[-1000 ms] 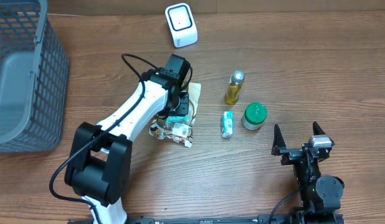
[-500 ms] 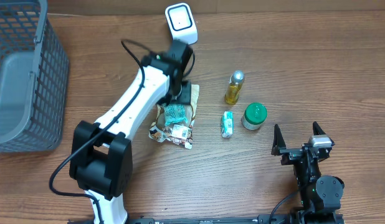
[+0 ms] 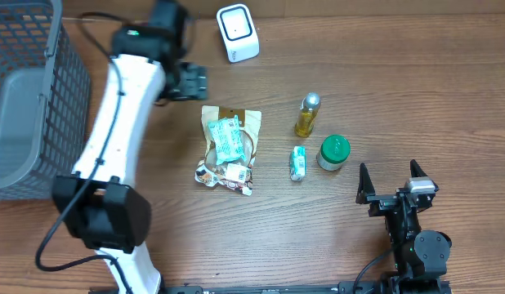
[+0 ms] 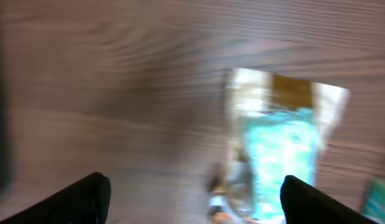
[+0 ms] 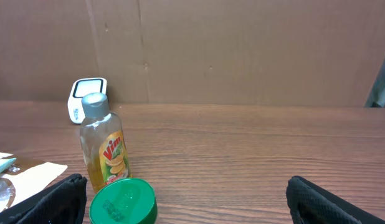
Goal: Scan the item barcode
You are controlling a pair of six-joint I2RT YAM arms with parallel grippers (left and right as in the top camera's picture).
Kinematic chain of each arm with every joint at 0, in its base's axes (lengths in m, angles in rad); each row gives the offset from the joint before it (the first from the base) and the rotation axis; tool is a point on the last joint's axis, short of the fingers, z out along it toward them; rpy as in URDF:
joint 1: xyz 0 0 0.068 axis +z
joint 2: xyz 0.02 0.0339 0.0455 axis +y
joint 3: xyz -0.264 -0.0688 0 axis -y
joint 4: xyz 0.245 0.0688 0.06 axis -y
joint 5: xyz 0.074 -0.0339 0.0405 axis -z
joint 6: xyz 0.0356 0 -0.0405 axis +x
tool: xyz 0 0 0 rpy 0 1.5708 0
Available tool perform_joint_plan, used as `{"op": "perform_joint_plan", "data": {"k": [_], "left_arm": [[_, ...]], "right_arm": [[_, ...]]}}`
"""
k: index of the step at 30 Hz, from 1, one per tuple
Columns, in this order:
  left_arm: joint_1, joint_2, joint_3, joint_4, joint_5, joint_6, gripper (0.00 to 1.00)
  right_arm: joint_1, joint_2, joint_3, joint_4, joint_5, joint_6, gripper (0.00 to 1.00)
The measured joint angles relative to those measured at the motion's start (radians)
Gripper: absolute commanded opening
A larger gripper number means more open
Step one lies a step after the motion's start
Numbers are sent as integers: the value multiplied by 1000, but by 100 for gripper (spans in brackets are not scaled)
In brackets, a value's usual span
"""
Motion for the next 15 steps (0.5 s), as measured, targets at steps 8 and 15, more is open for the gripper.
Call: {"op": "perform_joint_plan", "data": {"k": [8, 15], "left_arm": [[217, 0, 0, -14, -33, 97, 95], [254, 0, 0, 0, -40, 156, 100]], "right_arm": [[0, 0, 0, 0, 0, 0, 100], [0, 0, 0, 0, 0, 0, 100]]}}
